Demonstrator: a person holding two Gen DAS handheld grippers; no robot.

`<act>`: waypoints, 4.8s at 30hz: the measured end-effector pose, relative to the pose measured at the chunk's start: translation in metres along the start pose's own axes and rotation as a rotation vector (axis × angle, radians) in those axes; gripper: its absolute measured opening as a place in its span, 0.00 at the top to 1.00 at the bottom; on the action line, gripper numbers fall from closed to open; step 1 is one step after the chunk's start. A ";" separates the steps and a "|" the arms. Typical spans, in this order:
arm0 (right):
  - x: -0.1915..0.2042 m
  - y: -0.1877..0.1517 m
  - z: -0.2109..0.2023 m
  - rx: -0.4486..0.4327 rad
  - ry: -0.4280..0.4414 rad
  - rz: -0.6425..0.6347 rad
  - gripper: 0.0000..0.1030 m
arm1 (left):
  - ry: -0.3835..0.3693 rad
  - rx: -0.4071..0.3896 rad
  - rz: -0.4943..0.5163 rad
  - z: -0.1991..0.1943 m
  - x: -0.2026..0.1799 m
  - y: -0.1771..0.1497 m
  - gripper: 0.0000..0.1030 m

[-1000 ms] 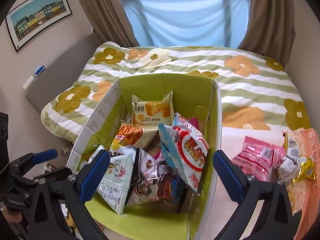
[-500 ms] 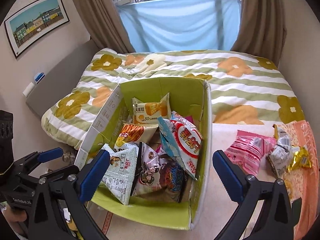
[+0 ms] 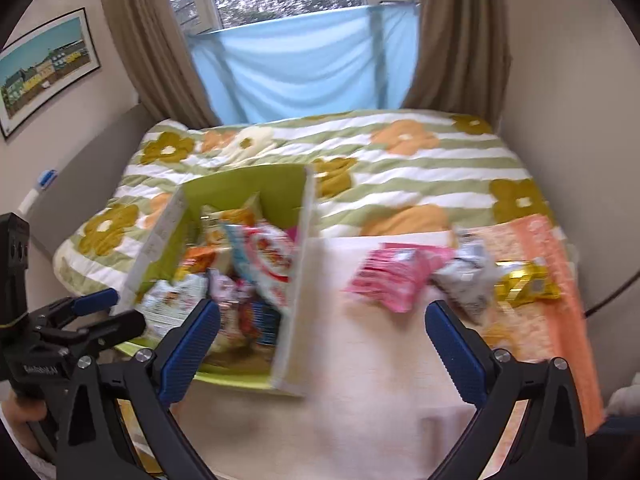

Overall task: Organize snacks
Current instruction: 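Move both grippers back to the snacks left on the table, then grasp the white strapped pack with the left gripper while the right grasps the dark green pack, then carry both packs over the box and open both grippers to drop them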

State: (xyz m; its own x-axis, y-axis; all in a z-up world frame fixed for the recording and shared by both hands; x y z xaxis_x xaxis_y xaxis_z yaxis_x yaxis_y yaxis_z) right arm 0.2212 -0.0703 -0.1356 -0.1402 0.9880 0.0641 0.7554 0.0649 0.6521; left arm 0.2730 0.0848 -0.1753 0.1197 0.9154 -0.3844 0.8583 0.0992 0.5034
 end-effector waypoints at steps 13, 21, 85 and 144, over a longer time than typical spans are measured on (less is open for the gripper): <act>-0.166 -0.086 -0.015 0.147 -0.053 0.016 0.01 | 0.056 0.153 0.030 0.101 -0.145 -0.091 0.01; -0.224 -0.151 0.011 0.254 0.010 -0.071 0.05 | 0.135 0.217 -0.006 0.140 -0.195 -0.135 0.01; -0.247 -0.167 0.096 0.379 -0.060 -0.005 0.60 | 0.245 0.334 0.014 0.214 -0.197 -0.177 0.39; 0.078 0.041 0.058 0.082 0.305 -0.054 0.62 | 0.206 0.037 -0.118 0.019 0.103 0.062 0.00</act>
State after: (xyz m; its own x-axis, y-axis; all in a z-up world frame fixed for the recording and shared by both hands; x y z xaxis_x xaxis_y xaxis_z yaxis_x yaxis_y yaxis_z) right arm 0.2785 0.0175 -0.1481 -0.3572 0.8963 0.2629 0.7890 0.1390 0.5984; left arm 0.3483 0.1774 -0.1979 -0.0833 0.9591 -0.2706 0.8786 0.1988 0.4341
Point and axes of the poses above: each gripper's, at about its wrist camera, not at the fingertips, and z roughly the way its jaws point, x to its left, y to its top, the point moved 6 cm from there along z, roughly the way its jaws point, and after that the axes turned 7 degrees about -z, right-handed, at the moved point
